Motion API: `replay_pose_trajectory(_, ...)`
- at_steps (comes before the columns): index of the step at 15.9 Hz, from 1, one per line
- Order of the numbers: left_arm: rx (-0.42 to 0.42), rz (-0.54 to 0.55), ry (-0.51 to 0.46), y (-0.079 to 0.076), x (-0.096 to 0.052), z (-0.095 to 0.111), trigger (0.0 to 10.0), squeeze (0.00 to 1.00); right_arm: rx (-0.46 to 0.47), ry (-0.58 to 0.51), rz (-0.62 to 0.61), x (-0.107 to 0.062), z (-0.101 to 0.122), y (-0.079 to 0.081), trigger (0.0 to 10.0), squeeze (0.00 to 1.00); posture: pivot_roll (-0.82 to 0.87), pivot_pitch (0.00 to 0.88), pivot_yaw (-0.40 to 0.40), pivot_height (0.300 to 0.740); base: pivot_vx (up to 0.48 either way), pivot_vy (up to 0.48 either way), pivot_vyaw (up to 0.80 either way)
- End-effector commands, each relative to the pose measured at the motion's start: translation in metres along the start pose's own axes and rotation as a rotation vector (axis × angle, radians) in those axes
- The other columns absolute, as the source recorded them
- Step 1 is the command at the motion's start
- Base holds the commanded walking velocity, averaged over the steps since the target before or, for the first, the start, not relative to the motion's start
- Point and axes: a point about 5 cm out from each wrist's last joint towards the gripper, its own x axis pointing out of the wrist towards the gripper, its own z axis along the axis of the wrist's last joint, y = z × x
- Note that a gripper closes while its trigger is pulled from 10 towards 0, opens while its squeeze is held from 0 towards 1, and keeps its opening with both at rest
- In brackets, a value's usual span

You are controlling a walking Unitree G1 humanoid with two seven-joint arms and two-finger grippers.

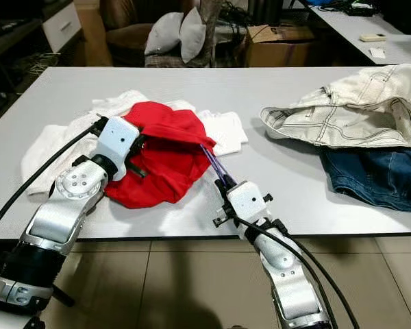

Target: Hang hanger

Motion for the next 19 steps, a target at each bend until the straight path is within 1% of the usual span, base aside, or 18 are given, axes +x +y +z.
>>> replay_pose_trajectory(1,0.014,-0.016,0.021,-0.001,-0.001,-0.003,0.0,0.0,0.026,0.144,-0.001,-0.005,-0.022,0.002,10.0,0.0,-0.08,0.0,0.055,0.74,0.0,0.0,0.0)
replay_pose_trajectory(2,0.018,-0.005,0.022,0.001,-0.001,-0.002,0.0,0.0,-0.032,-0.125,-0.164,0.007,0.022,-0.021,10.0,0.0,-0.08,0.0,0.056,0.74,0.0,0.0,0.0)
replay_pose_trajectory(3,0.017,0.015,0.024,0.004,-0.001,-0.002,0.0,0.0,0.005,-0.365,-0.277,0.006,0.062,-0.036,10.0,0.0,-0.08,0.0,0.056,0.74,0.0,0.0,0.0)
replay_pose_trajectory(4,0.014,0.027,0.03,0.006,-0.002,-0.003,0.0,0.0,0.016,-0.463,-0.269,0.004,0.081,-0.037,10.0,0.0,-0.08,0.0,0.057,0.74,0.0,0.0,0.0)
replay_pose_trajectory(5,0.013,0.042,0.047,0.009,-0.004,-0.009,0.0,0.0,0.0,-0.429,-0.199,0.007,0.078,-0.027,10.0,0.0,-0.08,0.0,0.056,0.74,0.0,0.0,0.0)
replay_pose_trajectory(6,0.014,0.041,0.053,0.009,-0.005,-0.011,0.0,0.0,0.014,-0.396,-0.178,0.008,0.072,-0.024,10.0,0.0,-0.08,0.0,0.055,0.74,0.0,0.0,0.0)
replay_pose_trajectory(7,0.01,0.033,0.067,0.008,-0.008,-0.015,0.0,0.0,-0.004,-0.331,-0.123,0.009,0.059,-0.014,10.0,0.0,-0.08,0.0,0.055,0.74,0.0,0.0,0.0)
replay_pose_trajectory(8,0.013,0.016,0.081,0.006,-0.011,-0.019,0.0,0.0,0.023,-0.317,-0.1,0.009,0.055,-0.008,10.0,0.0,-0.08,0.0,0.051,0.74,0.0,0.0,0.0)
replay_pose_trajectory(9,0.007,-0.027,0.102,0.001,-0.013,-0.024,0.0,0.0,0.079,-0.304,-0.088,0.01,0.052,-0.005,10.0,0.0,-0.07,0.0,0.047,0.74,0.0,0.0,0.0)
replay_pose_trajectory(11,0.015,-0.101,0.104,-0.012,-0.015,-0.026,0.0,0.0,0.119,-0.303,-0.081,0.011,0.051,-0.001,10.0,0.0,-0.07,0.0,0.045,0.74,0.0,0.0,0.0)
replay_pose_trajectory(14,0.019,-0.144,0.091,-0.02,-0.013,-0.023,0.0,0.0,0.119,-0.316,-0.077,0.011,0.053,0.001,10.0,0.0,-0.07,0.0,0.05,0.74,0.0,0.0,0.0)
replay_pose_trajectory(16,0.019,-0.168,0.057,-0.022,-0.012,-0.018,0.0,0.0,0.127,-0.264,-0.083,0.012,0.046,0.0,10.0,0.0,-0.08,0.0,0.056,0.74,0.0,0.0,0.0)
replay_pose_trajectory(17,-0.031,-0.157,0.005,-0.021,-0.01,-0.009,0.0,0.0,0.198,-0.211,-0.089,0.013,0.039,0.0,10.0,0.0,-0.08,0.0,0.056,0.74,0.0,0.0,0.0)
replay_pose_trajectory(18,-0.094,-0.141,-0.067,-0.017,-0.008,0.004,0.0,0.0,0.279,-0.167,-0.069,0.014,0.033,0.002,10.0,0.0,-0.08,0.0,0.056,0.74,0.0,0.0,0.0)
replay_pose_trajectory(19,-0.109,-0.12,-0.127,-0.009,-0.006,0.018,0.0,0.0,0.291,-0.143,-0.009,0.013,0.028,0.007,10.0,0.0,-0.08,0.0,0.056,0.74,0.0,0.0,0.0)
